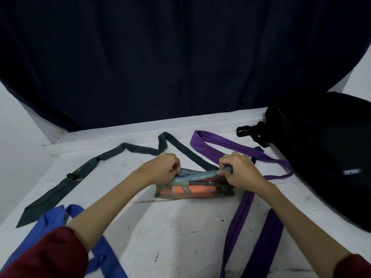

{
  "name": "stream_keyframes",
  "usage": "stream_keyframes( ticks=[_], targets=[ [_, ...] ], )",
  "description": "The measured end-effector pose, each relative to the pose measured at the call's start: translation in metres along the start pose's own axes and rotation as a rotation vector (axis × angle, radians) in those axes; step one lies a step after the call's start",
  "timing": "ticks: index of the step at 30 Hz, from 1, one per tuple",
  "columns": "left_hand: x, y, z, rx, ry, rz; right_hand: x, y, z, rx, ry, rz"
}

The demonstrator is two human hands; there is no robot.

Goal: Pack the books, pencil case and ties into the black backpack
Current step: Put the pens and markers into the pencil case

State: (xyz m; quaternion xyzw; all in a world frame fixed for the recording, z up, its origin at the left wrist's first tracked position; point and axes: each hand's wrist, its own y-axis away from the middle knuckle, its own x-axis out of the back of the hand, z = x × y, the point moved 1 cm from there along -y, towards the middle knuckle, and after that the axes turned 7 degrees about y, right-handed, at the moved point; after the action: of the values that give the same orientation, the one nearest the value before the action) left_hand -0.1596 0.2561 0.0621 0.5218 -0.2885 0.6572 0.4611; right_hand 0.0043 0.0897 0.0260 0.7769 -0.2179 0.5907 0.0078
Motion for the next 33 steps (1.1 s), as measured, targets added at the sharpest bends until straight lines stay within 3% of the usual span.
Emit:
stream_keyframes(
  ticks=[3, 7, 10, 13, 15, 21, 25, 30, 33],
  targets=[
    [-0.005, 0.003, -0.001, 0.080, 0.156, 0.040, -0.001, -0.001, 0.000, 0.035, -0.028, 0.008],
    [-0.015, 0.002, 0.009, 0.018, -0.041, 0.080, -0.001, -0.002, 0.001, 0.043, -0.047, 0.015],
    [-0.009, -0.002, 0.004, -0.032, -0.069, -0.081, -0.004, 0.000, 0.001, 0.017, -0.118, -0.003],
    [-0.005, -0.014, 0.006, 0.111, 0.001, -0.320, -0.007, -0.001, 0.000, -0.029, -0.196, -0.032],
    [-0.004, -0.021, 0.013, 0.113, -0.002, -0.395, -0.007, -0.002, 0.003, -0.051, -0.207, -0.047],
    [-0.009, -0.018, 0.025, -0.097, -0.148, -0.041, 0.010, -0.002, 0.012, -0.111, -0.294, 0.155],
    [-0.020, -0.019, 0.022, -0.040, -0.013, -0.170, 0.005, -0.002, 0.015, -0.138, -0.292, 0.023],
    [-0.006, -0.019, 0.008, 0.017, 0.340, -0.305, 0.004, 0.001, 0.015, -0.155, -0.305, 0.020],
    [0.003, -0.020, 0.005, 0.046, 0.396, -0.367, 0.005, 0.002, 0.014, -0.158, -0.324, 0.021]
  ],
)
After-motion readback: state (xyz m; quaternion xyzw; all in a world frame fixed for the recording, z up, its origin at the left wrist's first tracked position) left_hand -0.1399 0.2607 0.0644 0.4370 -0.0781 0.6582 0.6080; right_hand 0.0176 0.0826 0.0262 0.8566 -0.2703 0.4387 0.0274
